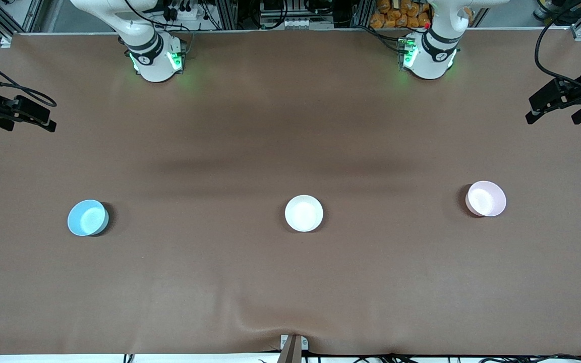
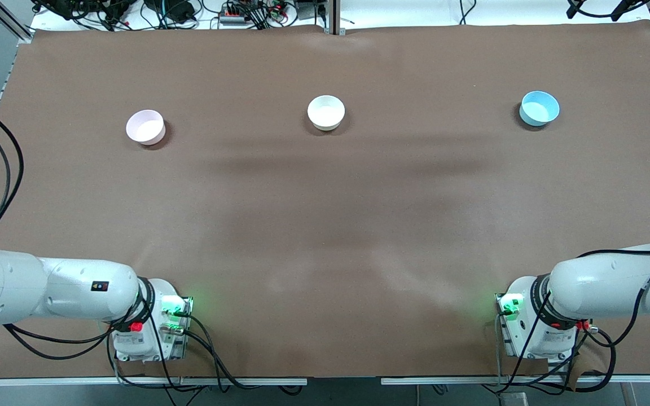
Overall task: Stack pink and blue bowls on white bowl
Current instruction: 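Move the left gripper out toward the pink bowl, then lower the left gripper onto the pink bowl rim and grasp it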
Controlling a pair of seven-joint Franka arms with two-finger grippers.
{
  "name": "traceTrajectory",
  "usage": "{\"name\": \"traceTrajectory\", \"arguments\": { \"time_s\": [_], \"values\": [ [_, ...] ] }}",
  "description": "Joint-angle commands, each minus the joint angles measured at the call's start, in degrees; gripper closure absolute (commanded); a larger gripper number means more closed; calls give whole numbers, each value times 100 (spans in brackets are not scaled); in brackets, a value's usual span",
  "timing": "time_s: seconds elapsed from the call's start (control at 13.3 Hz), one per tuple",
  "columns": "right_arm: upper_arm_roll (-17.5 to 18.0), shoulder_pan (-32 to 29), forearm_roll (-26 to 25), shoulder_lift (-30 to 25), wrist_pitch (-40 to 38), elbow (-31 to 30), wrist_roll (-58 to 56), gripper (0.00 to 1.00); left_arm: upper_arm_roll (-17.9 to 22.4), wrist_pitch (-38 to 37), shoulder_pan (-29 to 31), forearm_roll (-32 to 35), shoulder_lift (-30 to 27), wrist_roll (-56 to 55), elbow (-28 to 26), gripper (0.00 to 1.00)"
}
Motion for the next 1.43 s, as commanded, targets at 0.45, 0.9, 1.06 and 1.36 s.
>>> {"name": "traceTrajectory", "arguments": {
  "time_s": [0.45,0.9,1.06,1.36],
  "values": [
    [7,-15,28,-49,-34,-6,28,0,-140,-324,-27,76,206,89,120,0],
    [7,-24,28,-49,-42,-6,28,0,-157,-596,-45,102,521,114,138,0],
    [7,-24,28,-49,-42,-6,28,0,-122,-921,17,102,1023,167,173,0],
    [-2,-32,28,-49,-51,-6,28,0,-148,-668,-62,102,1682,123,172,0]
  ]
}}
